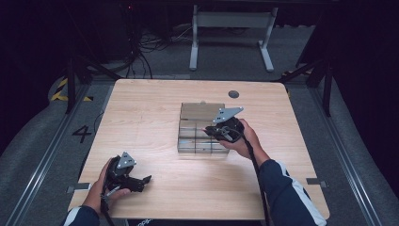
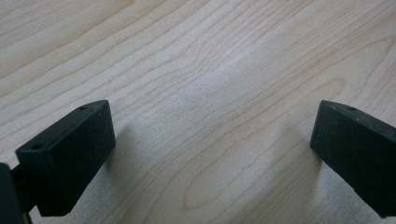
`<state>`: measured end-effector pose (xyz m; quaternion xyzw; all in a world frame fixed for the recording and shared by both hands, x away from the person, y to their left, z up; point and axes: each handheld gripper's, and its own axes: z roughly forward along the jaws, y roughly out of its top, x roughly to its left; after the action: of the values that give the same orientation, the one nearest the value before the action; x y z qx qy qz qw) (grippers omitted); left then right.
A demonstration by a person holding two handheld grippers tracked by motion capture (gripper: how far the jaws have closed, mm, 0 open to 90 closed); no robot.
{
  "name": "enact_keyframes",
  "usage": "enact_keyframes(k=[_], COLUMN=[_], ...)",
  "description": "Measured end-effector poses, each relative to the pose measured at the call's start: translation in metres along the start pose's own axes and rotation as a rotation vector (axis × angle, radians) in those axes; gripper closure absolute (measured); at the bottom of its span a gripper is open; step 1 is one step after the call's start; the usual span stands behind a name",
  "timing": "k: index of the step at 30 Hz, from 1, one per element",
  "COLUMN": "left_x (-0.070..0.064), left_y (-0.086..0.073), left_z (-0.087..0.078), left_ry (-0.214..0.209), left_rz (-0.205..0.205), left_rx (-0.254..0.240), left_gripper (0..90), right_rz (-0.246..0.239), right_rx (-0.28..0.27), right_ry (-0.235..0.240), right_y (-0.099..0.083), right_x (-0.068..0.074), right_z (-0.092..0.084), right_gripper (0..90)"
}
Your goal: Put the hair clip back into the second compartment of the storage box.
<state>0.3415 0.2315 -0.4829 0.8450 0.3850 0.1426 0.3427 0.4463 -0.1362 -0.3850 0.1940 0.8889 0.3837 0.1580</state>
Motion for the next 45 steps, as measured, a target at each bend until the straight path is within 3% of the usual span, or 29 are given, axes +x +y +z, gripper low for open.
enact_keyframes(k=[13, 23, 33, 45], left_x=[0.0, 0.0, -0.001, -0.001], left_y=[0.0, 0.0, 0.0, 0.0], left_z=[0.0, 0.001, 0.001, 0.001], left_ry=[0.002, 0.006, 0.007, 0.008], left_rz=[-0.002, -0.009, -0.01, -0.013], left_rx=[-0.002, -0.003, -0.003, -0.003], left_gripper=[0.5, 0.5, 0.6, 0.6], right_rz=[0.031, 0.05, 0.045, 0.072], right_rx=[0.04, 0.108, 0.183, 0.226], right_ry=[-0.001, 0.004, 0.008, -0.027], right_y=[0.007, 0.012, 0.011, 0.007], right_x=[-0.02, -0.035, -0.036, -0.04], right_z=[0.019, 0.044, 0.067, 0.072], right_gripper=[83.8, 83.8, 83.6, 83.3])
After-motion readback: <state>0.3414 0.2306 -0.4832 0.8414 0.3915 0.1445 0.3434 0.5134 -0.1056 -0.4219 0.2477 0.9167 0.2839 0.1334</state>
